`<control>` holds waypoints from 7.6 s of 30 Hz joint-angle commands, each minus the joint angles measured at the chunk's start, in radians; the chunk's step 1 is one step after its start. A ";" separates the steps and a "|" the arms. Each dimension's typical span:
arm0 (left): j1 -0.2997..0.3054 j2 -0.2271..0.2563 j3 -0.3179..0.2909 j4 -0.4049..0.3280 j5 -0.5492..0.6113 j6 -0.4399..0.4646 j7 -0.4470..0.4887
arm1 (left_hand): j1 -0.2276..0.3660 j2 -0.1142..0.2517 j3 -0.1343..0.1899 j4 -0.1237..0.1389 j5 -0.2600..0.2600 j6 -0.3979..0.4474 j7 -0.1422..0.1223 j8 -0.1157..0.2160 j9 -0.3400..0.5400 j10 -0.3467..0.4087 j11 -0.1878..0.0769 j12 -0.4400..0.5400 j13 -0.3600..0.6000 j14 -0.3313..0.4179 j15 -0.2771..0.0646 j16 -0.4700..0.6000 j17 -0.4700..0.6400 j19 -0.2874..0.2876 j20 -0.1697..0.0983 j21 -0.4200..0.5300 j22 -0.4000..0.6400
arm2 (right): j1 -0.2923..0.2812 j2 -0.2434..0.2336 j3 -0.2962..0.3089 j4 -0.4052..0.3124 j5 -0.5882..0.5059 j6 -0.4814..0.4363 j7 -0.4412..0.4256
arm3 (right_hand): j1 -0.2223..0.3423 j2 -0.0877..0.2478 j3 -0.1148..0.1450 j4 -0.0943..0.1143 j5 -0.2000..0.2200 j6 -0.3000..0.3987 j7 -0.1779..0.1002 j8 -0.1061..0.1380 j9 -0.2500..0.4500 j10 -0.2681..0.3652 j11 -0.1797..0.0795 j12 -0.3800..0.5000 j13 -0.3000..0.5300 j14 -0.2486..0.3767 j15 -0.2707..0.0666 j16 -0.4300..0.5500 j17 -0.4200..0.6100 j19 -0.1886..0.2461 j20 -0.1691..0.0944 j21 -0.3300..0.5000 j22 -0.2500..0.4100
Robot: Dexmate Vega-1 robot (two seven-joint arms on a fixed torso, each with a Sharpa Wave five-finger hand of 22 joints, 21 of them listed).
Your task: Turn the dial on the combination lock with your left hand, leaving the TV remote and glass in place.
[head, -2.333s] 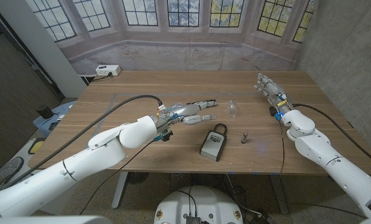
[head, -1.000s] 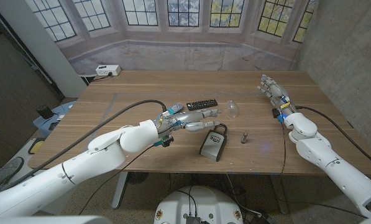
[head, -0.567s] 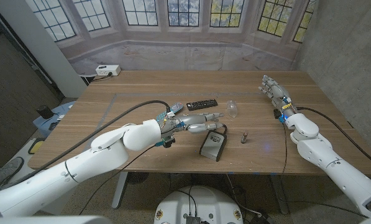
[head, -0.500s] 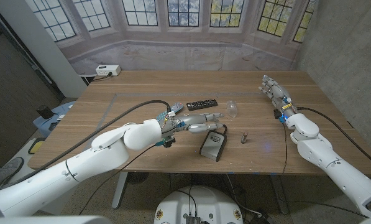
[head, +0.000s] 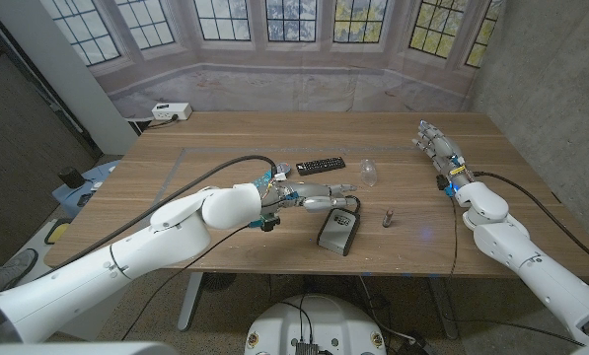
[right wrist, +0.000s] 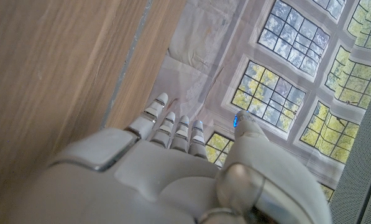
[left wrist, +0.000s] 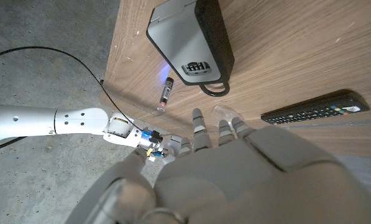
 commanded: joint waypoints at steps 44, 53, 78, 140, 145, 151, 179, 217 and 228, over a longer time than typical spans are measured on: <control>-0.159 -0.022 0.079 -0.007 -0.019 0.135 -0.152 | -0.045 -0.008 -0.002 0.006 0.001 0.001 0.052 0.011 0.003 0.219 -0.024 0.029 0.005 0.142 0.001 0.025 0.000 0.060 -0.005 0.021 0.003 | 0.033 0.022 -0.016 0.078 0.004 0.026 0.038 | 0.005 -0.001 0.003 -0.010 0.008 -0.016 -0.013 0.005 0.002 -0.013 0.001 0.003 0.004 -0.012 -0.042 0.006 0.004 -0.010 -0.065 0.002 0.003; -0.163 -0.010 0.074 -0.024 -0.031 0.146 -0.157 | -0.045 -0.007 -0.006 0.006 0.002 0.015 0.062 0.014 0.003 0.272 -0.025 0.034 0.006 0.188 -0.011 0.033 0.000 0.077 -0.009 0.023 0.003 | 0.024 0.017 -0.014 0.065 0.000 0.028 0.030 | 0.005 -0.001 0.003 -0.011 0.007 -0.016 -0.013 0.005 0.002 -0.015 0.001 0.003 0.004 -0.012 -0.042 0.006 0.004 -0.010 -0.065 0.002 0.003; -0.160 0.016 0.085 -0.073 -0.005 0.193 -0.178 | -0.045 -0.005 -0.010 0.007 0.002 0.042 0.082 0.017 0.003 0.340 -0.029 0.034 0.007 0.229 -0.026 0.033 0.000 0.110 -0.013 0.029 0.005 | 0.029 0.028 -0.018 0.085 0.001 0.046 0.038 | -0.004 -0.001 0.000 -0.006 0.006 -0.018 -0.014 0.006 0.002 -0.015 0.001 0.004 0.004 -0.013 -0.042 0.008 0.006 -0.010 -0.064 0.003 0.003; -0.161 -0.093 0.159 0.031 0.152 0.130 -0.160 | -0.044 -0.003 -0.014 0.005 0.003 0.022 0.079 0.007 0.004 0.277 -0.044 -0.024 0.007 0.214 -0.023 0.002 0.000 0.103 -0.028 0.017 0.005 | 0.009 0.030 0.008 0.158 0.037 0.120 0.099 | -0.011 0.000 -0.001 -0.004 0.005 -0.018 -0.014 0.007 0.002 -0.016 0.003 0.006 0.004 -0.015 -0.044 0.009 0.006 -0.011 -0.066 0.003 0.003; -0.158 -0.098 0.158 0.032 0.154 0.133 -0.161 | -0.043 -0.003 -0.014 0.005 0.003 0.022 0.079 0.008 0.004 0.277 -0.048 -0.025 0.007 0.214 -0.022 0.002 0.000 0.104 -0.027 0.017 0.005 | 0.007 0.026 0.010 0.154 0.038 0.117 0.098 | -0.011 0.000 -0.001 -0.004 0.005 -0.018 -0.014 0.007 0.002 -0.016 0.003 0.006 0.004 -0.015 -0.044 0.010 0.006 -0.011 -0.065 0.003 0.003; -0.159 -0.102 0.162 0.041 0.152 0.132 -0.164 | -0.043 -0.002 -0.014 0.005 0.003 0.023 0.078 0.008 0.004 0.276 -0.042 -0.027 0.007 0.213 -0.024 0.001 0.000 0.106 -0.028 0.017 0.005 | 0.001 0.023 0.013 0.150 0.041 0.116 0.098 | -0.011 0.000 0.000 -0.004 0.005 -0.019 -0.015 0.007 0.002 -0.016 0.002 0.006 0.004 -0.015 -0.044 0.010 0.006 -0.011 -0.066 0.003 0.003; -0.167 -0.119 0.174 0.089 0.147 0.105 -0.157 | -0.043 -0.002 -0.014 0.005 0.003 0.025 0.073 0.009 0.004 0.284 -0.042 -0.027 0.008 0.215 -0.023 -0.001 0.000 0.111 -0.032 0.017 0.005 | 0.006 0.026 0.010 0.167 0.039 0.114 0.103 | -0.016 0.001 -0.001 -0.002 0.005 -0.019 -0.014 0.007 0.002 -0.015 0.003 0.007 0.004 -0.014 -0.043 0.011 0.007 -0.010 -0.065 0.004 0.003; -0.153 -0.128 0.192 0.071 0.156 0.139 -0.161 | -0.042 0.000 -0.011 0.005 0.003 0.026 0.075 0.010 0.004 0.302 -0.054 -0.024 0.008 0.222 -0.023 0.000 0.001 0.118 -0.032 0.017 0.005 | -0.034 0.024 0.035 0.166 0.060 0.149 0.103 | -0.019 0.002 0.001 -0.001 0.005 -0.022 -0.014 0.007 0.002 -0.015 0.002 0.007 0.004 -0.015 -0.042 0.011 0.007 -0.010 -0.065 0.004 0.003; -0.138 -0.117 0.192 0.047 0.168 0.162 -0.157 | -0.042 0.000 -0.009 0.005 0.003 0.030 0.080 0.011 0.004 0.311 -0.049 -0.023 0.009 0.226 -0.027 0.000 0.001 0.123 -0.033 0.018 0.005 | -0.029 0.034 0.036 0.186 0.065 0.166 0.115 | -0.021 0.004 0.001 0.000 0.005 -0.021 -0.014 0.008 0.002 -0.015 0.003 0.007 0.004 -0.015 -0.043 0.012 0.007 -0.010 -0.065 0.004 0.003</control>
